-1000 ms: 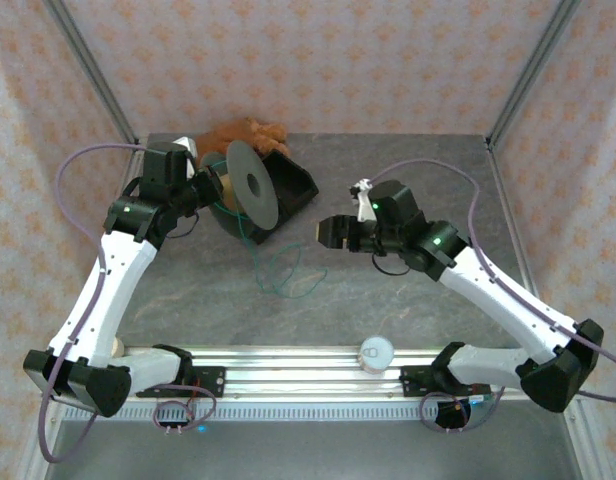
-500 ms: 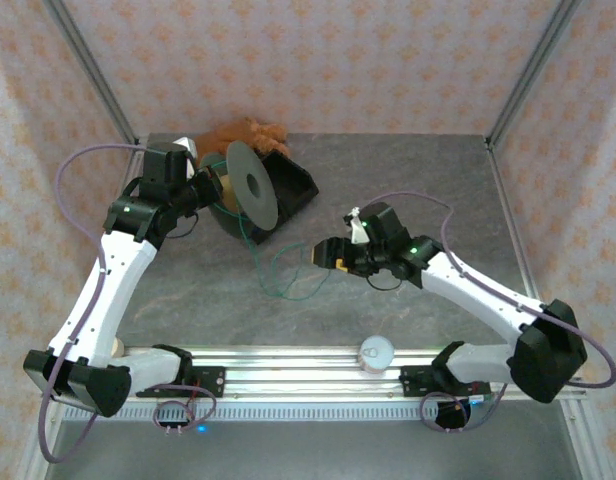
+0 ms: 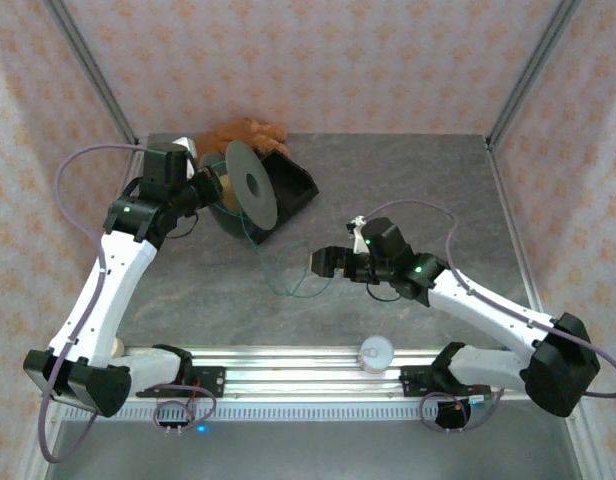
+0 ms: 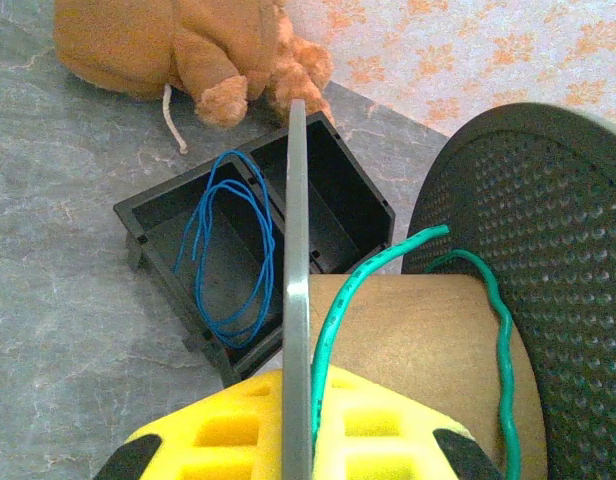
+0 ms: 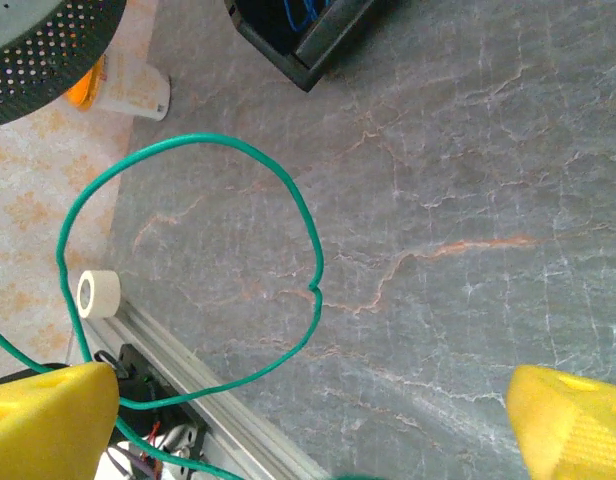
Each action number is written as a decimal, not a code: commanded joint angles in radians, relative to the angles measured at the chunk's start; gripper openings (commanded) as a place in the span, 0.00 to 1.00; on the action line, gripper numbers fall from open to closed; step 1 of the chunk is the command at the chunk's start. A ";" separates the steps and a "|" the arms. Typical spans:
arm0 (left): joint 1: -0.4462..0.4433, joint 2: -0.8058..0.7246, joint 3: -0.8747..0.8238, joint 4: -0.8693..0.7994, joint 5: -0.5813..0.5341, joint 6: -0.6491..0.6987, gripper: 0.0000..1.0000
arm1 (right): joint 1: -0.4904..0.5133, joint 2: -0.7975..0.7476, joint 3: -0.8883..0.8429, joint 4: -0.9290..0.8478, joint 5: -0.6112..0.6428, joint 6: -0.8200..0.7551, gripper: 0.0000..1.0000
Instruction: Wrap the cables
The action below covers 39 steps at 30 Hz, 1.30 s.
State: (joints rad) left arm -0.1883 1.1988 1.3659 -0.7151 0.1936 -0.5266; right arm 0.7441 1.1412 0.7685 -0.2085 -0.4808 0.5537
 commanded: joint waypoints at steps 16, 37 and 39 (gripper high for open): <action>-0.007 -0.015 0.025 0.085 -0.018 -0.077 0.00 | 0.168 0.149 -0.058 0.269 0.194 0.120 0.85; -0.007 -0.031 -0.001 0.060 0.010 -0.027 0.00 | 0.104 0.085 0.042 -0.022 0.367 0.130 0.00; -0.007 -0.037 0.001 0.050 0.025 0.000 0.00 | 0.032 0.074 0.065 -0.096 0.368 0.105 0.00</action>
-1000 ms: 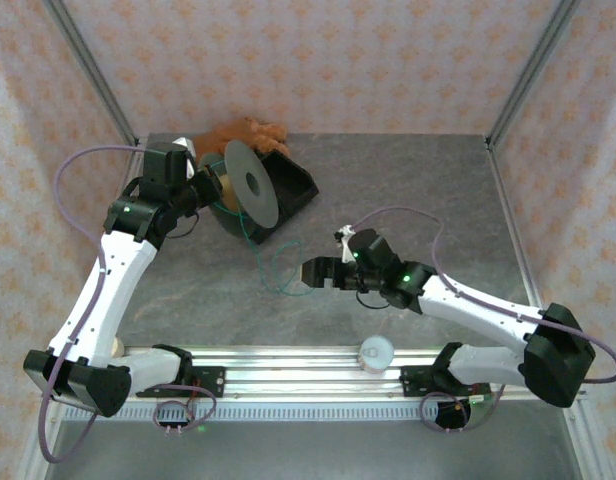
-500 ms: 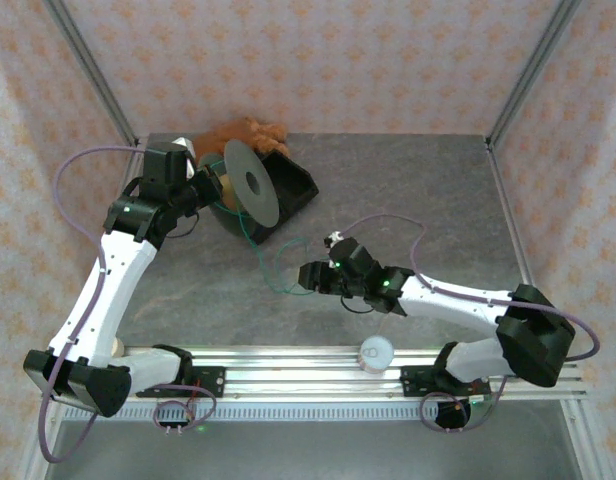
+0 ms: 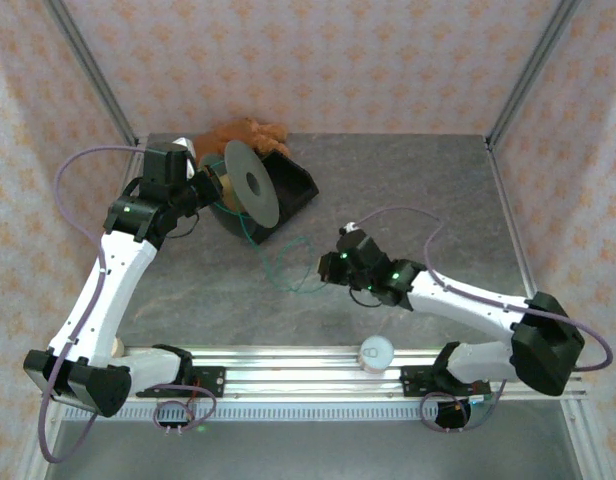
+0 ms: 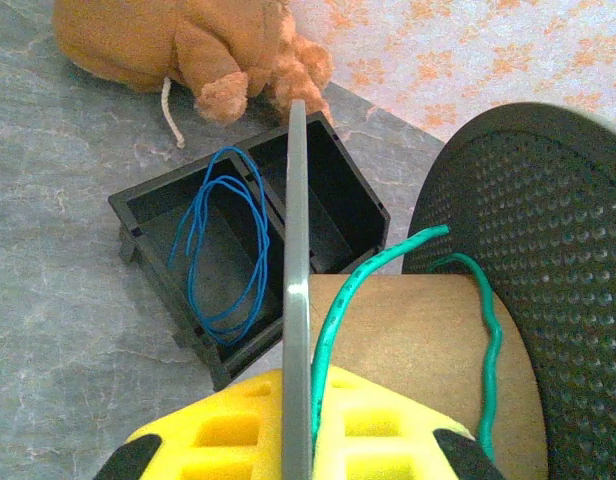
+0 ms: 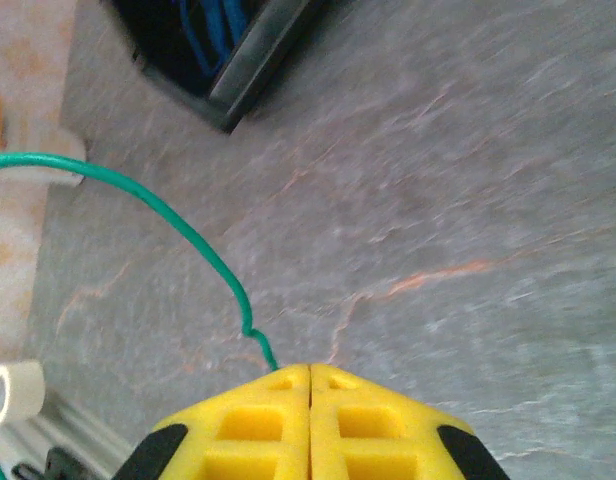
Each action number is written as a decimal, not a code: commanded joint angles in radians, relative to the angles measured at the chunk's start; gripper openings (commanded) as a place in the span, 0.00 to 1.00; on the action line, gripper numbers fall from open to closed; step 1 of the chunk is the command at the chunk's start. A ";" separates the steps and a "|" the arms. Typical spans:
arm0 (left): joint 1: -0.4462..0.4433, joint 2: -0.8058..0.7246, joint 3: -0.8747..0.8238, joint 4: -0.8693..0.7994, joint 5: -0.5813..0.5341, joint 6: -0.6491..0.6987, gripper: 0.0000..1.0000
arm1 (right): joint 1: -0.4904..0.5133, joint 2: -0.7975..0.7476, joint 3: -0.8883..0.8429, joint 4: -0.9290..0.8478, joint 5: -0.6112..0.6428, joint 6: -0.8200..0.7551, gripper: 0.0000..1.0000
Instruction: Wrap the cables
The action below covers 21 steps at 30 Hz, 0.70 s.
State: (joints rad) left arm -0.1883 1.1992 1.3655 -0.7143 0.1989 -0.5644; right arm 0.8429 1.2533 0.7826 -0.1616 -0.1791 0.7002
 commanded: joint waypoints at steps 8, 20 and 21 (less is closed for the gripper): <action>-0.008 -0.061 -0.015 0.037 0.195 0.098 0.00 | -0.365 0.046 0.187 -0.297 0.004 -0.186 0.00; -0.029 -0.126 -0.095 0.031 0.431 0.133 0.00 | -0.570 0.326 0.440 -0.310 -0.118 -0.250 0.00; -0.038 -0.128 -0.102 0.027 0.437 0.142 0.00 | -0.582 0.341 0.469 -0.316 -0.130 -0.249 0.00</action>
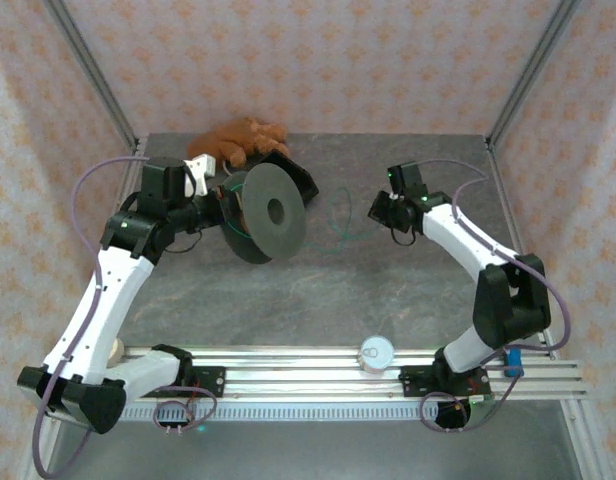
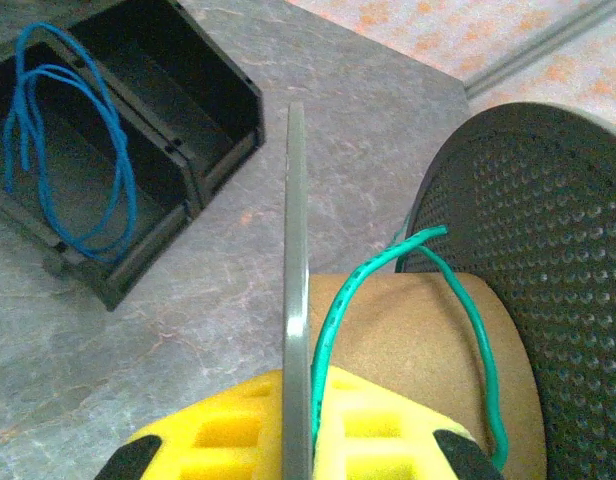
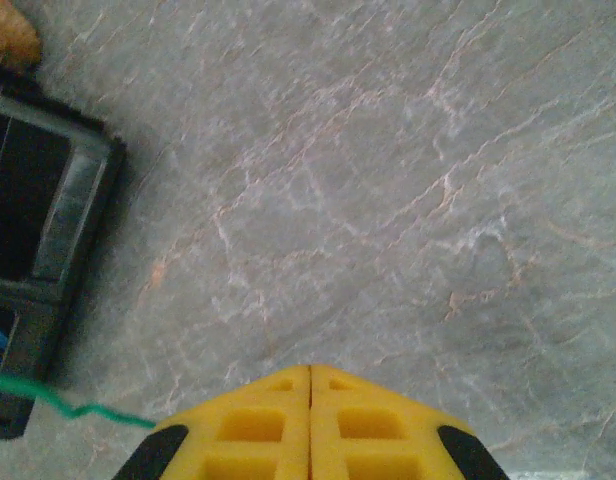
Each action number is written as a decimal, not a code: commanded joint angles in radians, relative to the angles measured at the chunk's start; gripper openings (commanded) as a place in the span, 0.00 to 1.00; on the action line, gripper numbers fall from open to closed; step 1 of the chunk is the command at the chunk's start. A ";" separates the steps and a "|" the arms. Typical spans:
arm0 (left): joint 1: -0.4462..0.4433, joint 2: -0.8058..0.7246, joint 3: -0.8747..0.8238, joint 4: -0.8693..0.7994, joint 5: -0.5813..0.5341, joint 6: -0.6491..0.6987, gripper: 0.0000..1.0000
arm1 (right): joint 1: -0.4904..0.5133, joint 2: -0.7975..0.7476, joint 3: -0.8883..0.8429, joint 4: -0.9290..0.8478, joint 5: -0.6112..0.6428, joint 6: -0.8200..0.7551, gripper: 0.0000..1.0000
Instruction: Wrap the cables
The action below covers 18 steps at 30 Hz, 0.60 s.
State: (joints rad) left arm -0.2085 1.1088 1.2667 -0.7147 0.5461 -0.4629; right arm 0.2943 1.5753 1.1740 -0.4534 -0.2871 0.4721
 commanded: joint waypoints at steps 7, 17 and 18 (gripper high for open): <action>-0.156 -0.036 -0.046 -0.031 -0.007 0.118 0.00 | -0.061 0.100 0.315 -0.097 -0.067 -0.014 0.00; -0.317 0.017 -0.108 -0.048 -0.207 0.168 0.00 | -0.064 0.126 0.573 -0.129 -0.186 0.045 0.00; -0.331 0.028 -0.111 -0.044 -0.225 0.167 0.00 | -0.063 0.121 0.579 -0.113 -0.207 0.062 0.00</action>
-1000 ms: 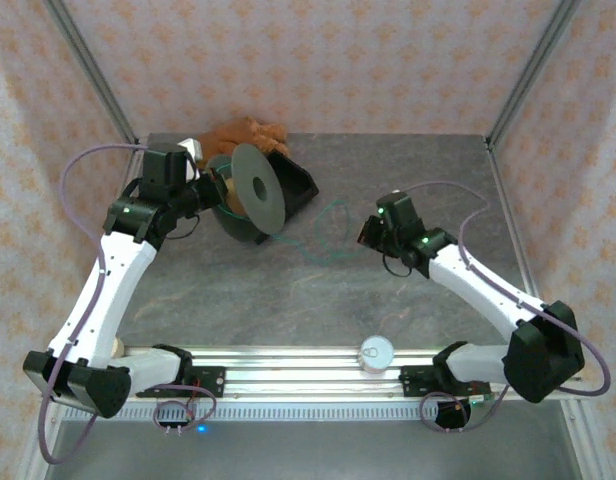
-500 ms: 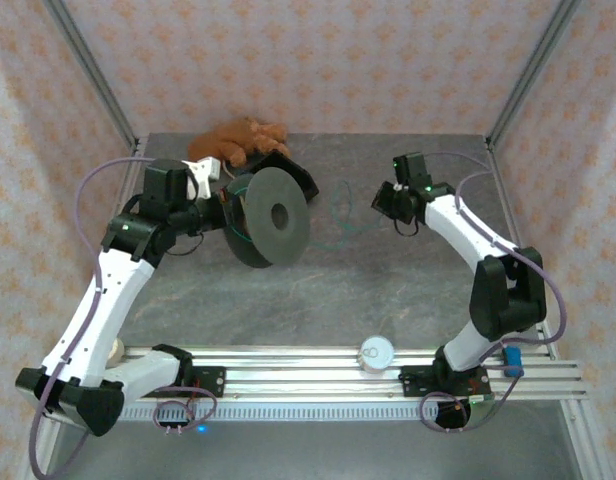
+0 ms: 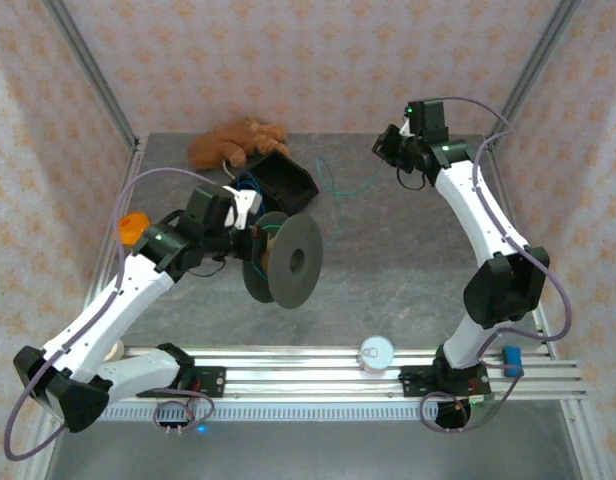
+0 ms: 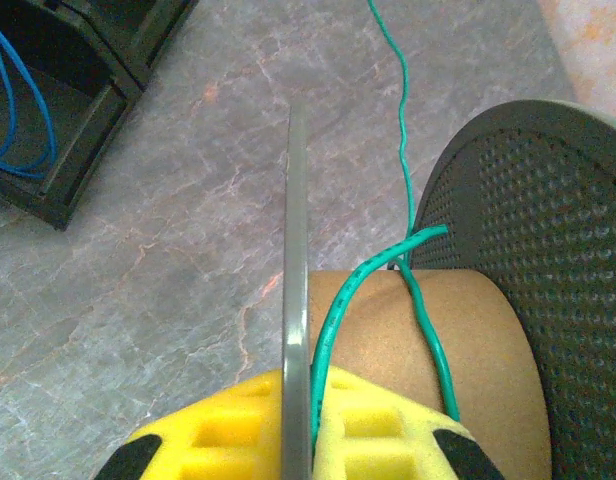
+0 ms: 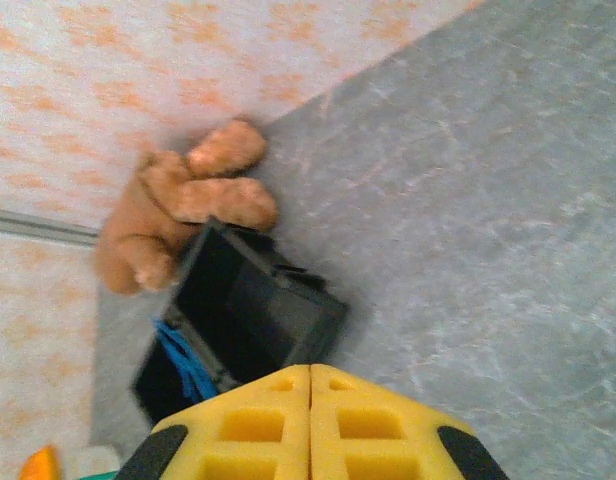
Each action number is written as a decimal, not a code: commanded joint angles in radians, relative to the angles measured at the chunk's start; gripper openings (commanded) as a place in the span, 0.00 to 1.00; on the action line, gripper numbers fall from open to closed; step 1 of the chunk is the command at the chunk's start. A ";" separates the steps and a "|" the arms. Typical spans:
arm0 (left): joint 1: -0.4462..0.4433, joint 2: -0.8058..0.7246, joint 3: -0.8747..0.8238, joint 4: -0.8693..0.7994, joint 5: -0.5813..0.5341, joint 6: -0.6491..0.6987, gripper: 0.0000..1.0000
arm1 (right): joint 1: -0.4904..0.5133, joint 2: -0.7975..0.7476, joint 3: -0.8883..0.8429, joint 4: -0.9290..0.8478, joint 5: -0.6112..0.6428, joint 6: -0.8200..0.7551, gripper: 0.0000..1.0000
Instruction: Wrap the cables
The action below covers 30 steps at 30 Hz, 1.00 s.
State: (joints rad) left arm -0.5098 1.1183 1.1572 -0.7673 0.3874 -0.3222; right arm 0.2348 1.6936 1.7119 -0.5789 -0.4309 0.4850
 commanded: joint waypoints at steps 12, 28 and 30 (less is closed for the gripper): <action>-0.075 0.207 0.062 0.063 -0.221 -0.003 0.00 | 0.012 -0.025 0.239 0.118 -0.272 0.203 0.00; -0.042 0.338 0.206 0.031 -0.355 -0.164 0.00 | 0.036 -0.240 0.165 0.177 -0.371 0.235 0.00; -0.023 0.328 0.198 0.047 -0.356 -0.193 0.00 | 0.037 -0.264 0.142 0.203 -0.387 0.250 0.00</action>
State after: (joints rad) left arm -0.5629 1.4727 1.3285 -0.7353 0.0822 -0.4461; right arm 0.2695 1.4765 1.8744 -0.4606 -0.7700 0.7002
